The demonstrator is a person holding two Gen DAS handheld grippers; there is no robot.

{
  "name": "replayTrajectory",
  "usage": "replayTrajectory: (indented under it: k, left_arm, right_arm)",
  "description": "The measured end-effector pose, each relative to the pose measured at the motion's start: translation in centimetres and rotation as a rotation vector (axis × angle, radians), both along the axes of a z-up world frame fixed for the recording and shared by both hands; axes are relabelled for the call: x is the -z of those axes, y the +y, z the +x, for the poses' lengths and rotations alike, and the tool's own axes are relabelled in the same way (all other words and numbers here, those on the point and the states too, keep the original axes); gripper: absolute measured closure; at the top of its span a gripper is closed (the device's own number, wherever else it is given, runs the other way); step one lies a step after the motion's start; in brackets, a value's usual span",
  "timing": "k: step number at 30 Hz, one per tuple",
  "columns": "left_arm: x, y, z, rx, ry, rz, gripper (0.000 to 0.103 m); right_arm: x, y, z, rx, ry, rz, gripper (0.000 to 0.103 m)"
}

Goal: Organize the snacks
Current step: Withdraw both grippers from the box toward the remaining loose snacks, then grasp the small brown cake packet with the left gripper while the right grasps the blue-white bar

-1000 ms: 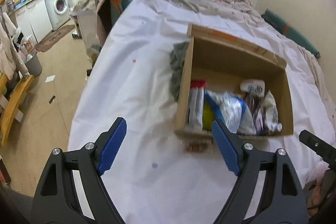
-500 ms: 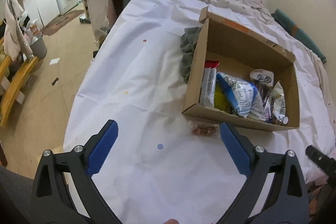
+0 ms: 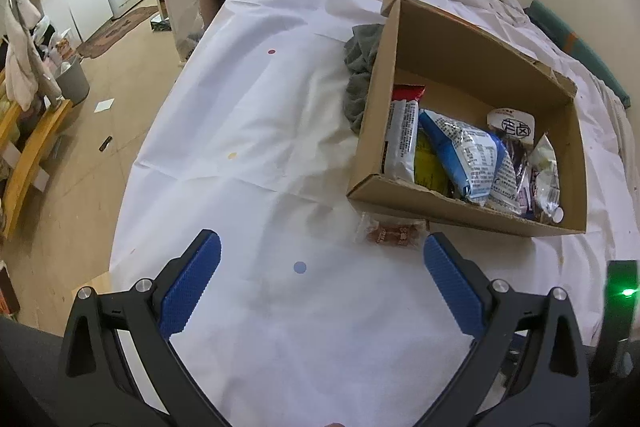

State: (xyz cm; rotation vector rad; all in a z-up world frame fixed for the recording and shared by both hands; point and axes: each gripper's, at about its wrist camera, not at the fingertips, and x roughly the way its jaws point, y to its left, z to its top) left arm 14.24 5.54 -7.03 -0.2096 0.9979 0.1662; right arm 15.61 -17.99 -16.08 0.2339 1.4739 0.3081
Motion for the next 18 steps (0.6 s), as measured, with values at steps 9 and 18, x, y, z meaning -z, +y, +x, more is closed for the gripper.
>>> replayTrajectory:
  k: [9,18]
  left_arm:
    - [1.2,-0.4,0.2,0.017,0.032,0.007,0.003]
    - [4.3,-5.2,2.3,0.134,0.028,0.043,0.003]
  right_arm:
    - [-0.9,-1.0,-0.5,0.019,-0.034,-0.005,0.084]
    - [-2.8,-4.1,-0.5,0.085,-0.077,0.072,0.084]
